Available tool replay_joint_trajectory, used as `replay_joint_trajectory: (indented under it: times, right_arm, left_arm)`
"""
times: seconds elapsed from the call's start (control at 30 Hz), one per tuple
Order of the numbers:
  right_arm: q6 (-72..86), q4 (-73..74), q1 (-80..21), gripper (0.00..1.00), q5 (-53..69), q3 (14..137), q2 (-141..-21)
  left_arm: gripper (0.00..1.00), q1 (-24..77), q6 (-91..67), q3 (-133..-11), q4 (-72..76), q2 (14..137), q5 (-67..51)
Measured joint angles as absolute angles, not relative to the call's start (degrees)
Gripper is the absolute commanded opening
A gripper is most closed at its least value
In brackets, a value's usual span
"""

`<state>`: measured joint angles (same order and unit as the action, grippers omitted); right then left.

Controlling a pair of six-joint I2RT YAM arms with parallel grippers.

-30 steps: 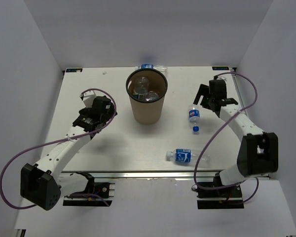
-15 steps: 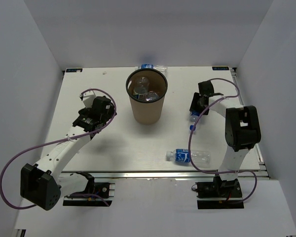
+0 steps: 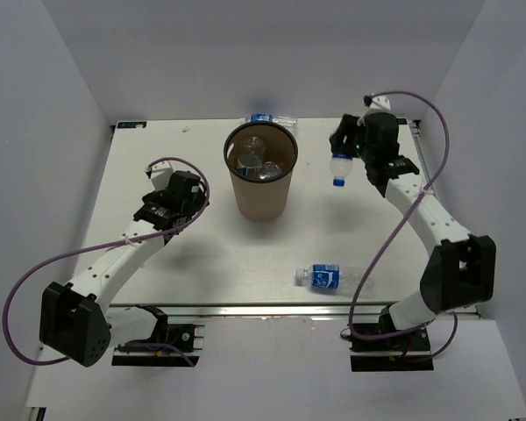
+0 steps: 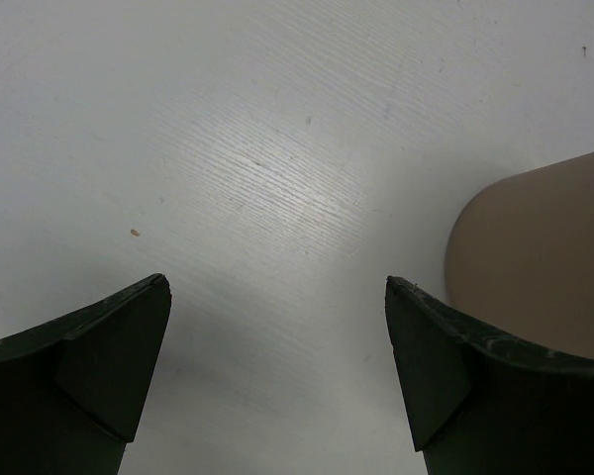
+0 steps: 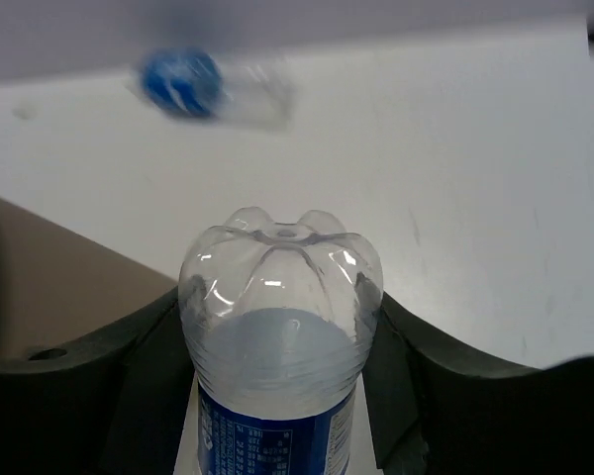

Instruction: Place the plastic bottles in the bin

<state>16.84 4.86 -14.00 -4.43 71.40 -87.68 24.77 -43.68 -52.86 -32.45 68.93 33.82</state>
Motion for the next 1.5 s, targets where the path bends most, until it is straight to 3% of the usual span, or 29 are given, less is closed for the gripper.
replay_joint_trajectory:
  times: [0.27,0.63,0.87,0.93,1.27,1.5]
  right_arm:
    - [2.96,-22.44,-31.05,0.30,-3.62,77.08,-82.72]
    - [-6.46,-49.10,-33.63,0.41,5.69,73.84,-97.36]
    - [-6.57,-52.69,-34.50,0.69,8.86,70.61,-99.57]
    - [-6.31,-52.66,-34.54,0.89,8.97,70.59,-99.13]
    - [-6.15,-50.98,-34.52,0.89,4.69,60.29,-85.60]
    - [3.29,-32.21,-34.59,0.89,-6.94,50.54,-66.35]
  left_arm:
    - [0.98,24.77,-43.53,-52.86,-32.29,69.23,33.95]
    - [0.98,24.77,-43.53,-52.86,-32.36,69.23,34.13]
    - [0.98,24.77,-43.57,-52.86,-32.71,69.23,35.03]
    - [0.98,24.77,-43.55,-52.86,-32.86,69.23,35.16]
    - [0.98,24.77,-44.01,-52.86,-33.21,69.23,35.14]
    - [0.98,24.77,-44.07,-52.86,-33.41,68.97,35.07]
